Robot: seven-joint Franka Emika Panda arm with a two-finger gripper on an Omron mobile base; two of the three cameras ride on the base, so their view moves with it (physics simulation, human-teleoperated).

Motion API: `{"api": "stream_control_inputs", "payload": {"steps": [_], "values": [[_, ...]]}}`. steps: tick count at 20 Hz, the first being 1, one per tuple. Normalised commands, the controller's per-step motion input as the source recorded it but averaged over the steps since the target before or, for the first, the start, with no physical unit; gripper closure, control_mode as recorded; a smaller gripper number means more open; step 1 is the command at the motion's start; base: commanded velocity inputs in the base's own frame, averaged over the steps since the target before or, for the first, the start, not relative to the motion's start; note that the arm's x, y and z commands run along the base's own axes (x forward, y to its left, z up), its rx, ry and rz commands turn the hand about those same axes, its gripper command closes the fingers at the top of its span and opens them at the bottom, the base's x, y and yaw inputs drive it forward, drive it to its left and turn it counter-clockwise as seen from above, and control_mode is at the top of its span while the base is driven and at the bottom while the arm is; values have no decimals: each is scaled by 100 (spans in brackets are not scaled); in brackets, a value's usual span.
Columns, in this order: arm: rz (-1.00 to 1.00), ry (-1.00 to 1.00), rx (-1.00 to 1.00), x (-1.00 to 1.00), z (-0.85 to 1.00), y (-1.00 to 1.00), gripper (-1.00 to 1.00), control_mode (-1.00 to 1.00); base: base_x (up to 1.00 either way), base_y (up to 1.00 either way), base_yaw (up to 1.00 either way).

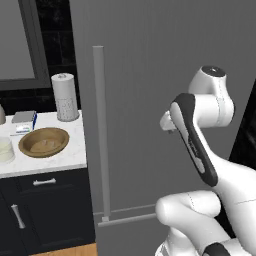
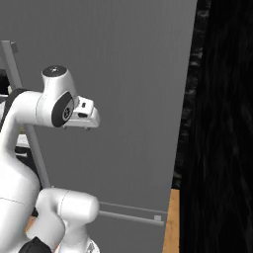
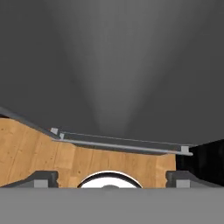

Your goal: Grab a lemon wedge from the fridge and one ice cube from the ice bowl, and put them in the glass of lemonade.

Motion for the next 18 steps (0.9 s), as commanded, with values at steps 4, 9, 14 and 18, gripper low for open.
{"api": "stream_control_inputs", "payload": {"steps": [4, 9, 14, 18], "values": [[-2, -19, 0, -38, -17, -11, -100, -100, 0, 0, 0], [-1, -16, 1, -26, -6, -13, -100, -100, 0, 0, 0], [0, -4, 0, -21, -5, -7, -100, 100, -7, -1, 0], [0, 0, 0, 0, 0, 0, -100, 100, -44, 0, -2]]}}
